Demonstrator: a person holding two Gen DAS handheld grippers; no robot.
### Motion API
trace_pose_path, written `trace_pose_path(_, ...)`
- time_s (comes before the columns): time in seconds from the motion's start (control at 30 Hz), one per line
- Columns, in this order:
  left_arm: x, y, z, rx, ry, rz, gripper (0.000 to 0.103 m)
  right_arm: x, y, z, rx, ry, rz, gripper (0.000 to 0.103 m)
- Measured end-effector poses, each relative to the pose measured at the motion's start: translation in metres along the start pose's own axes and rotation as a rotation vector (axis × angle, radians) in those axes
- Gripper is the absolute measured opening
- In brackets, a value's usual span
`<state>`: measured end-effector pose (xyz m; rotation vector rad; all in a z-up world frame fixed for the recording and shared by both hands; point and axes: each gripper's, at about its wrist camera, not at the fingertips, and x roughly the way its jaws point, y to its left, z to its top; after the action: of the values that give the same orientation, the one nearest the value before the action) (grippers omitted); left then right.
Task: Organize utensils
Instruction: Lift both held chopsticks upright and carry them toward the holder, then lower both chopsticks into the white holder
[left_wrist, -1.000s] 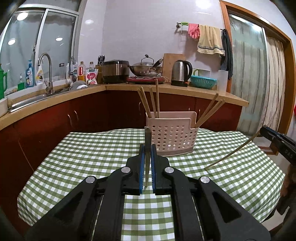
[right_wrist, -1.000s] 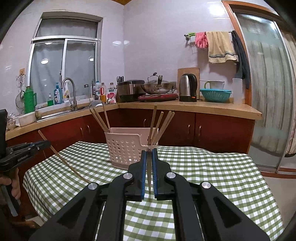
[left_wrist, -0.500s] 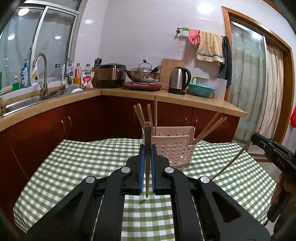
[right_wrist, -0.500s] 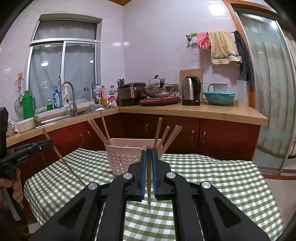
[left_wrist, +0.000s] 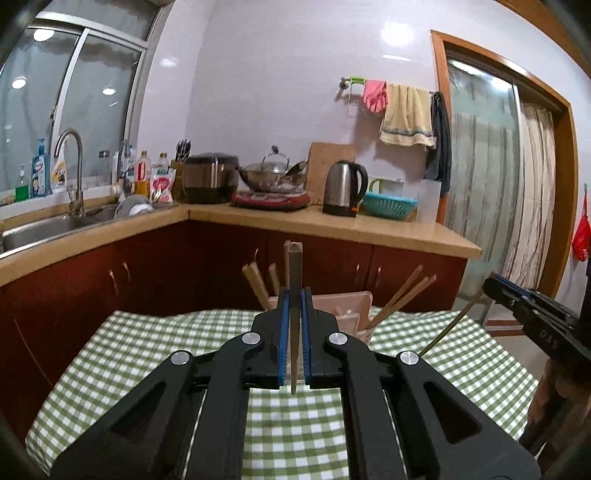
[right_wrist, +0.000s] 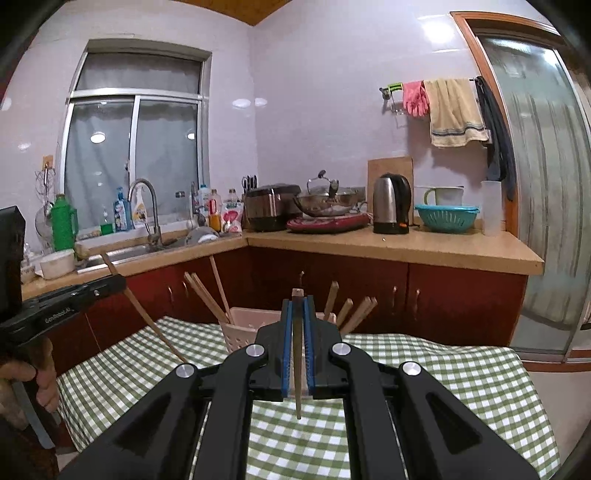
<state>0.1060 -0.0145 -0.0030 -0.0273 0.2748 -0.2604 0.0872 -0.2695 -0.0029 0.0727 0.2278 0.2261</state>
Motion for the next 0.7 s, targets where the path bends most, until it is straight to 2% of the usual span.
trace_pose_path(0.4, 0.013, -0.022, 0.048, 0.021, -0.111, -0.061, 0.007, 0.007, 0.005, 0.052, -0.022, -0.147, 0.038, 0.007)
trace_pose_path(0.7, 0.040, -0.024, 0.069, 0.029, -0.156, -0.033, 0.007, 0.038, 0.000, 0.074, -0.029, -0.192, 0.047, 0.007)
